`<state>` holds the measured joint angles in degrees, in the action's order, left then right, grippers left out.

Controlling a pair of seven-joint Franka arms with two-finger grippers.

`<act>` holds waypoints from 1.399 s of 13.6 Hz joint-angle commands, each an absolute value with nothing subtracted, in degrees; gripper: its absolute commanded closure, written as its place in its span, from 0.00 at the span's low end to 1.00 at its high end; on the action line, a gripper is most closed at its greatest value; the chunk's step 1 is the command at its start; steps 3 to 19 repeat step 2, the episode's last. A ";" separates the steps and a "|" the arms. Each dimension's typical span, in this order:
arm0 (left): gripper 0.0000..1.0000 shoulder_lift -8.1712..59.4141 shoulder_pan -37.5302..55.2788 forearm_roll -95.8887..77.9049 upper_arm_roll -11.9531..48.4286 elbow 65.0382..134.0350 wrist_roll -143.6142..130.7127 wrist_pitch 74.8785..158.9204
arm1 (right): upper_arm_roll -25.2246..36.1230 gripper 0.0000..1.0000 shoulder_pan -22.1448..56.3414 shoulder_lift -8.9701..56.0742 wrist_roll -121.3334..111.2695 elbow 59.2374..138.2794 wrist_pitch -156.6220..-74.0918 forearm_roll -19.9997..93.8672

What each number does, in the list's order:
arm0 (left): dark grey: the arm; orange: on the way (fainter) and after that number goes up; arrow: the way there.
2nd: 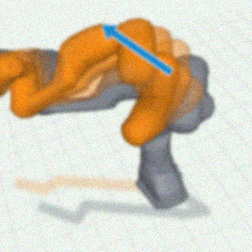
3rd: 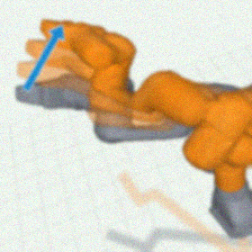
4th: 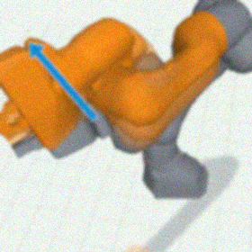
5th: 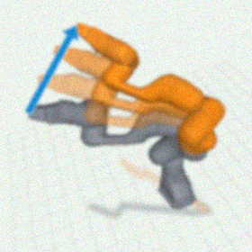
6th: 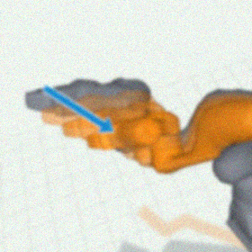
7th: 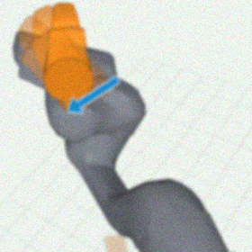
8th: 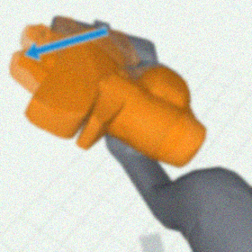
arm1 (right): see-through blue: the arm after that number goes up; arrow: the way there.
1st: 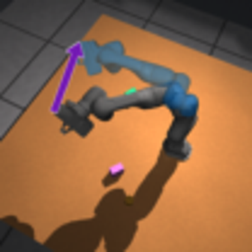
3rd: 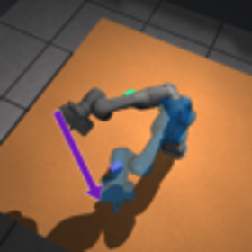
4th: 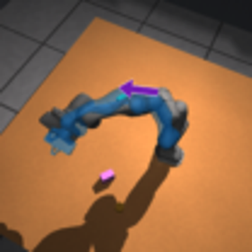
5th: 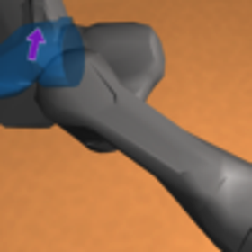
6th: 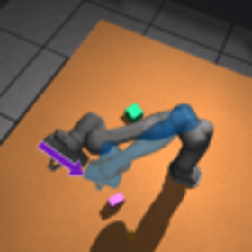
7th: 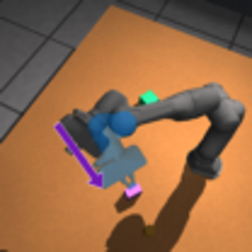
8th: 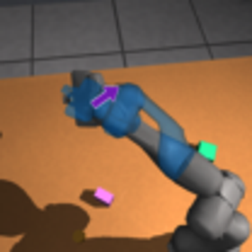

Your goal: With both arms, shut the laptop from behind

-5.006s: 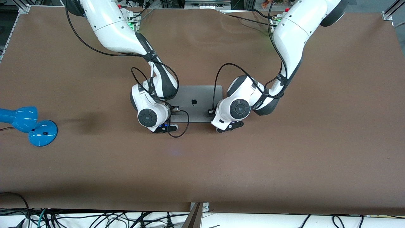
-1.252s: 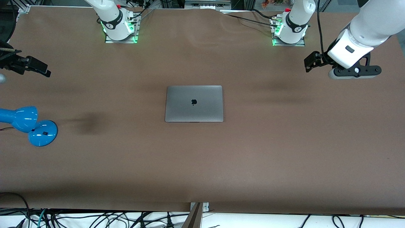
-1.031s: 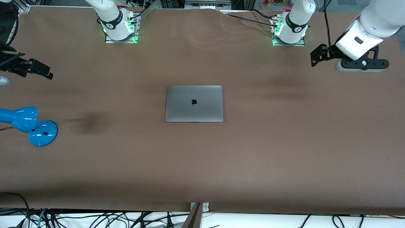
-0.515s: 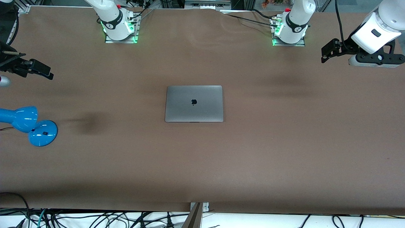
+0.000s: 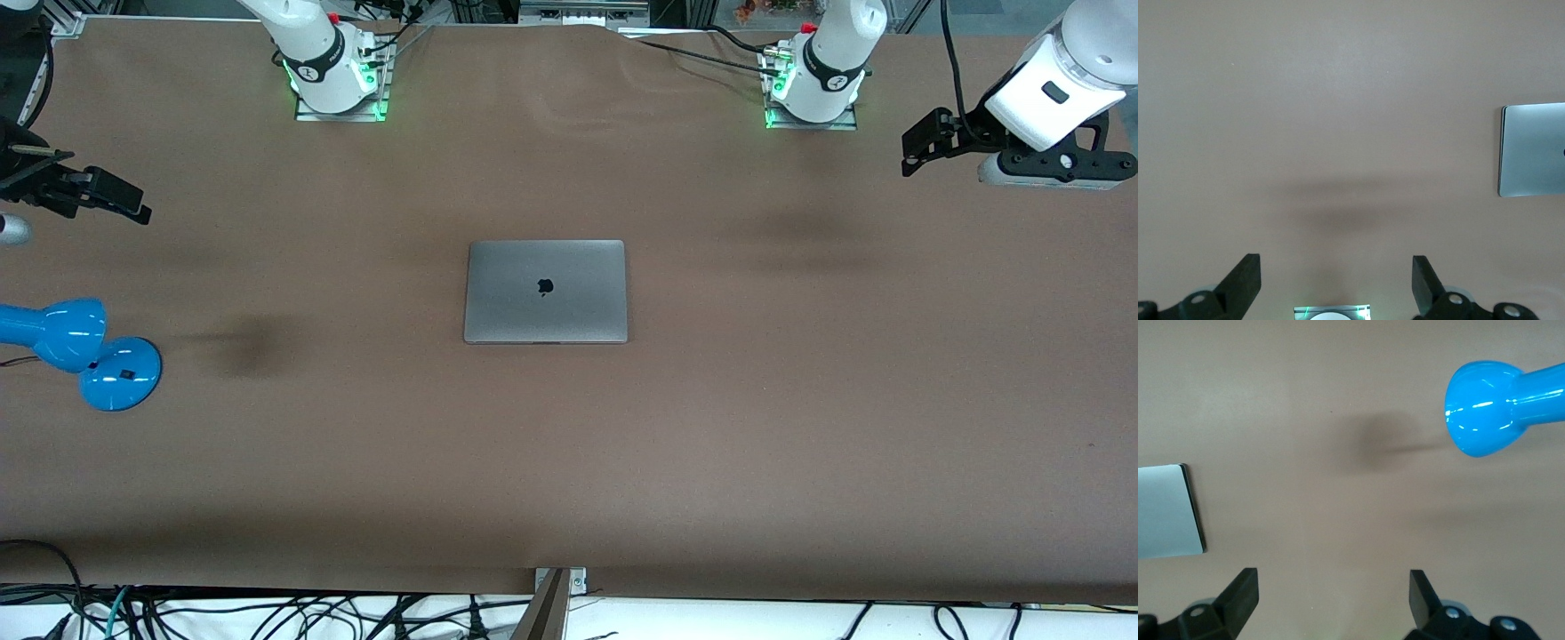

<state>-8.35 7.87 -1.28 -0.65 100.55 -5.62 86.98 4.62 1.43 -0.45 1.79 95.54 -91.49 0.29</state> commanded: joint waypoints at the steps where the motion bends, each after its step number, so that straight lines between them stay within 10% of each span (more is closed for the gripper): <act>1: 0.00 -8.26 8.17 -1.49 -0.79 99.58 -4.66 85.87 | 4.04 0.00 0.97 -0.70 1.41 95.62 -91.32 -0.35; 19: 0.00 -8.17 8.17 -1.49 -0.79 99.58 -4.66 85.87 | 4.04 0.00 0.97 -0.70 1.41 95.62 -91.23 -0.35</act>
